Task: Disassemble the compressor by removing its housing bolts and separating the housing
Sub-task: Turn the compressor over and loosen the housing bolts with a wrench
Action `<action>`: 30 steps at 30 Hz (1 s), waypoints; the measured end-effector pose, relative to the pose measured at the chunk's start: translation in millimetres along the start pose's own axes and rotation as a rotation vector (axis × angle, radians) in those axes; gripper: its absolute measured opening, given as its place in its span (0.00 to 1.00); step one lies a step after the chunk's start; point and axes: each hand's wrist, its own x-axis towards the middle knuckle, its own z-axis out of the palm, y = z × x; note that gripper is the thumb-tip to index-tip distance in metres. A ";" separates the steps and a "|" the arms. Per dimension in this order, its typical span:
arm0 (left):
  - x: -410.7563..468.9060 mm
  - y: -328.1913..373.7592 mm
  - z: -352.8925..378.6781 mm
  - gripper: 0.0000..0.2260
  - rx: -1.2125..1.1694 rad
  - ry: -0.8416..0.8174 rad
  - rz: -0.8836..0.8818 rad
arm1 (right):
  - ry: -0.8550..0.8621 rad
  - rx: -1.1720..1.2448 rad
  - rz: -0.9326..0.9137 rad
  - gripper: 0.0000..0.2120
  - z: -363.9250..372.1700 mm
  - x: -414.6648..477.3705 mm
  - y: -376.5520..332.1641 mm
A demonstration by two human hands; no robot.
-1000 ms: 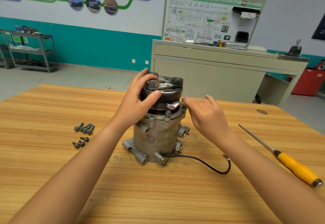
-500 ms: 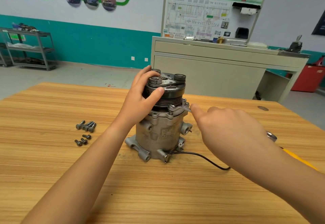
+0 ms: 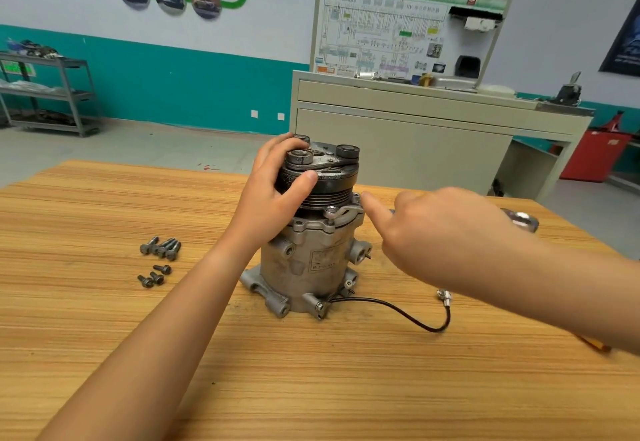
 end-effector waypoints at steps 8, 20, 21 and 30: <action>-0.8 -0.3 -0.4 0.14 0.001 -0.007 -0.009 | 0.031 0.014 -0.165 0.27 -5.5 -7.9 -25.6; -0.9 -0.4 -1.9 0.15 -0.004 -0.007 -0.006 | 0.648 0.235 -0.021 0.11 71.3 31.5 15.7; -1.0 0.3 -1.7 0.15 -0.008 -0.004 -0.012 | 0.723 0.261 -0.028 0.09 77.4 41.1 15.2; -2.1 2.9 -0.9 0.15 0.008 0.007 -0.027 | 0.947 0.727 0.258 0.14 97.4 50.3 -18.3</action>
